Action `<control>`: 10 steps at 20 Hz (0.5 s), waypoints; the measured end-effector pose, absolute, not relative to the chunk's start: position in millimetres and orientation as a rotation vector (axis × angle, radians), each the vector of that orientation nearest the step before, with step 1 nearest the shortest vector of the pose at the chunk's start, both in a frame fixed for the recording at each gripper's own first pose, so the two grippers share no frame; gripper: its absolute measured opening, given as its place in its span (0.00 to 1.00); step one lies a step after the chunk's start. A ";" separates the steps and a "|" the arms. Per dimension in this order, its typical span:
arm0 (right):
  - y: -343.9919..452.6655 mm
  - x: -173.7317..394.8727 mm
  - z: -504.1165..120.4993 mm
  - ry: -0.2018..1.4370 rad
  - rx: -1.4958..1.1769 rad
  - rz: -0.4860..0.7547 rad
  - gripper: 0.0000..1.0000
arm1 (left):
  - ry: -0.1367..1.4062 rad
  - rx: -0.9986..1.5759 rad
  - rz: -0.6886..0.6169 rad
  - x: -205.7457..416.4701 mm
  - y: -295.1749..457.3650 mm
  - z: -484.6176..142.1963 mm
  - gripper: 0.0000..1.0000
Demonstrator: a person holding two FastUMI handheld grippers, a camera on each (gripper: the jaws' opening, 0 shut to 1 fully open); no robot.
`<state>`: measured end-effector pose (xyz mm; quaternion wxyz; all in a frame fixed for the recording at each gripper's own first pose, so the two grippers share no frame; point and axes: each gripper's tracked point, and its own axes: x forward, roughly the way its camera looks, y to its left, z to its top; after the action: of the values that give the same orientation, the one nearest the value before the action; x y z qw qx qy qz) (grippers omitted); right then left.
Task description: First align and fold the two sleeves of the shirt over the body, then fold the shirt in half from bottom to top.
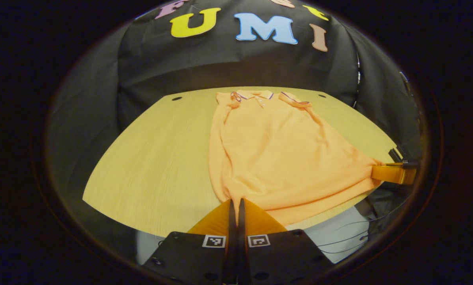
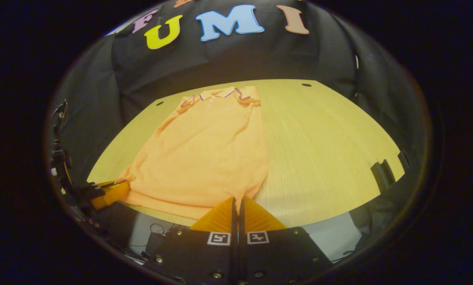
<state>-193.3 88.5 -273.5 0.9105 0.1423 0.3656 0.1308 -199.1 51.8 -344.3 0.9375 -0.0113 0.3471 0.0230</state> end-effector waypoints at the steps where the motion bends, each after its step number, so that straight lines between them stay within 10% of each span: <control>1: 87.3 -190.7 -266.4 0.742 0.296 0.274 0.01 | 0.699 -0.035 0.054 -195.9 52.9 -337.6 0.06; 10: 73.6 -144.7 -192.9 0.614 0.294 0.273 0.01 | 0.537 -0.031 0.028 -132.0 54.4 -249.3 0.06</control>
<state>-144.7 73.6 -192.9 0.9335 0.1438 0.3003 0.1333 -132.0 54.4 -249.3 0.9640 -0.0155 0.2652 0.0137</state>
